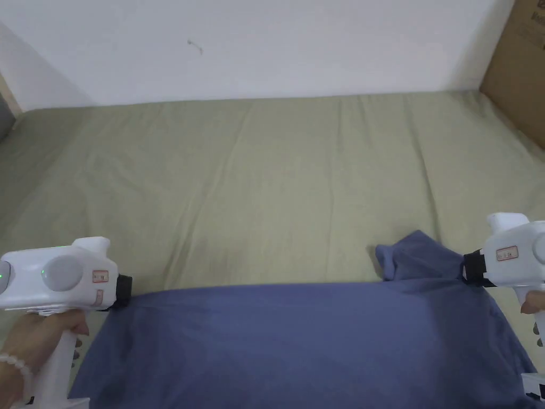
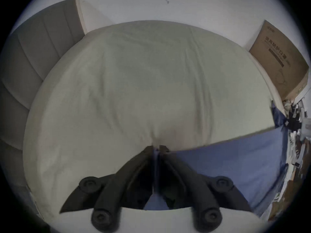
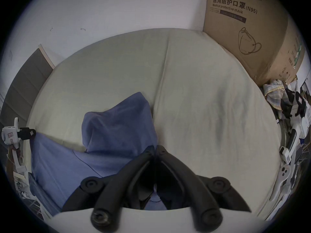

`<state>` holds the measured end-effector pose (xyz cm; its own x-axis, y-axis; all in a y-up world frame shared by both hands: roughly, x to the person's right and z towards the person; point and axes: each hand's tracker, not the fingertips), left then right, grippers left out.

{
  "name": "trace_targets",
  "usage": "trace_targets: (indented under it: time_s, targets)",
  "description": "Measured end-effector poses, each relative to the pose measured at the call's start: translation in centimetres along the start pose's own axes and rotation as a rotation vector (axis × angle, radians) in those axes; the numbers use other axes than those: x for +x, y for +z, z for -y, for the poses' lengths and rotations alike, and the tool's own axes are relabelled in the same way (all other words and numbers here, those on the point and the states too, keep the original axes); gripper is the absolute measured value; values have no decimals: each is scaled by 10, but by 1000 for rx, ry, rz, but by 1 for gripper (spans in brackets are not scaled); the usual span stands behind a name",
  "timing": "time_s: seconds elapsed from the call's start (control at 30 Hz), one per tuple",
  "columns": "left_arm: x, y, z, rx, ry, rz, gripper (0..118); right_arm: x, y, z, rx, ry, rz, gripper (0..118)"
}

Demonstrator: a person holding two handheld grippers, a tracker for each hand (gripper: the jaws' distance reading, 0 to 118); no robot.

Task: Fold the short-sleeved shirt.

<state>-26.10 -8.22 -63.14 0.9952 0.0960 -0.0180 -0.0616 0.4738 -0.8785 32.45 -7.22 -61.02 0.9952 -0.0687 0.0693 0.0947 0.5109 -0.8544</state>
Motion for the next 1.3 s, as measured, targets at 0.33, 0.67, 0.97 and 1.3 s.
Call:
trace_targets:
  time_s: [0.33, 0.67, 0.97, 1.3]
  targets:
    - [12, 113, 15, 176, -86, -16, 4, -1, 99, 5, 106, 8, -16, 1]
    - [-7, 208, 141, 229, -124, 8, 4, 10, 207, 122, 154, 31, -40, 1]
    - [-25, 174, 250, 65, -59, 7, 4, 20, 173, 250, -32, 61, -1, 1]
    - [-28, 174, 264, 59, -24, -23, 101, 25, 175, 274, 15, -29, 15, 61]
